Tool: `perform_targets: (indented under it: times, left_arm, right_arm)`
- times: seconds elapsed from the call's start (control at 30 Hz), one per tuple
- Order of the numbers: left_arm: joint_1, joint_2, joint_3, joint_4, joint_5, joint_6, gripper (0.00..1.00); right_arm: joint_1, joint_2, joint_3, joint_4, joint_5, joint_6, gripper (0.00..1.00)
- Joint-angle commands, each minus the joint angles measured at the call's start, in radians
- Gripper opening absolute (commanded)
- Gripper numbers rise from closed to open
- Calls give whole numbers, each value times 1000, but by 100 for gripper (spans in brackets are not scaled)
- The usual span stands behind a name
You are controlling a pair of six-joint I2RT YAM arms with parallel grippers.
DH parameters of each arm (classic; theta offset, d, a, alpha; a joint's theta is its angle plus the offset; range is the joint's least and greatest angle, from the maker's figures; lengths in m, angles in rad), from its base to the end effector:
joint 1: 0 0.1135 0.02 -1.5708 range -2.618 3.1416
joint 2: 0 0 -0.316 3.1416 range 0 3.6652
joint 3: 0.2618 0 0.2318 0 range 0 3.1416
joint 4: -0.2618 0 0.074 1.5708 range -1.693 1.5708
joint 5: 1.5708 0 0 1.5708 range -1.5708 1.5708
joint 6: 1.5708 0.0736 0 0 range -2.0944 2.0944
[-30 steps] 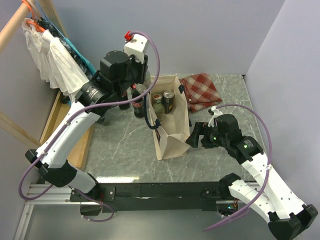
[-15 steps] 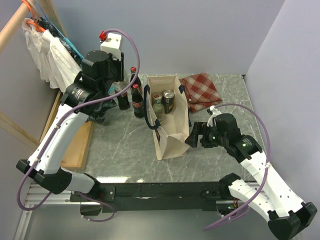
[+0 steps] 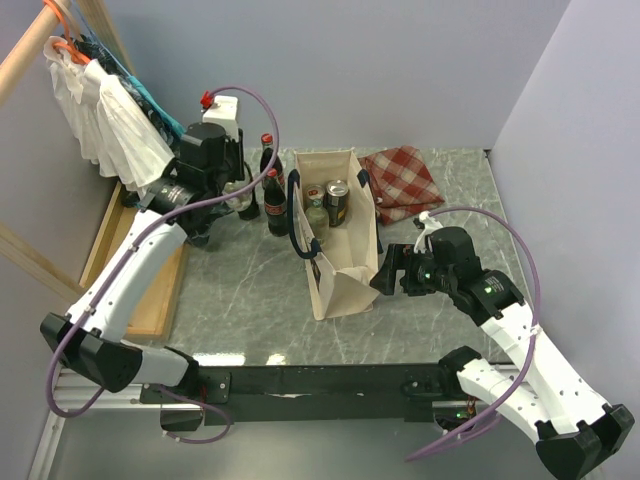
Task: Take the beverage out of the canvas bag
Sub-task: Place the drink at the center of the board.
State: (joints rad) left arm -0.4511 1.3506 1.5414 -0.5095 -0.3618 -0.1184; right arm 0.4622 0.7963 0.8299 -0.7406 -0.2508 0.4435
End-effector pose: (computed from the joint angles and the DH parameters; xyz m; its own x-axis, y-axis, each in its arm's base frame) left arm 0.2769 -0.1052 0.4785 -0.2924 0.0189 -0.9561 0.0712 0.9975 -0.0020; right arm 0.1093 0.0749 0.3125 -0.7830 0.0743 -0.6176 -0.2932 0.8315 0.4719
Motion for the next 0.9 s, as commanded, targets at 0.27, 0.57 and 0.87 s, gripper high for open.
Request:
perform_targets:
  times: [0.27,0.57,0.87]
  left_arm:
    - [29,-10,-115,382,-9,-58,1]
    - [42,38,-162,459,6,-82,1]
    - [55,64,-234,536,-5,-98,1]
  right_arm:
    - [9,15,0,-43,24,-40,92]
    - [7,3,-14,-48,44,-42,93]
    - [9,0,-18,-45,51,-40,93]
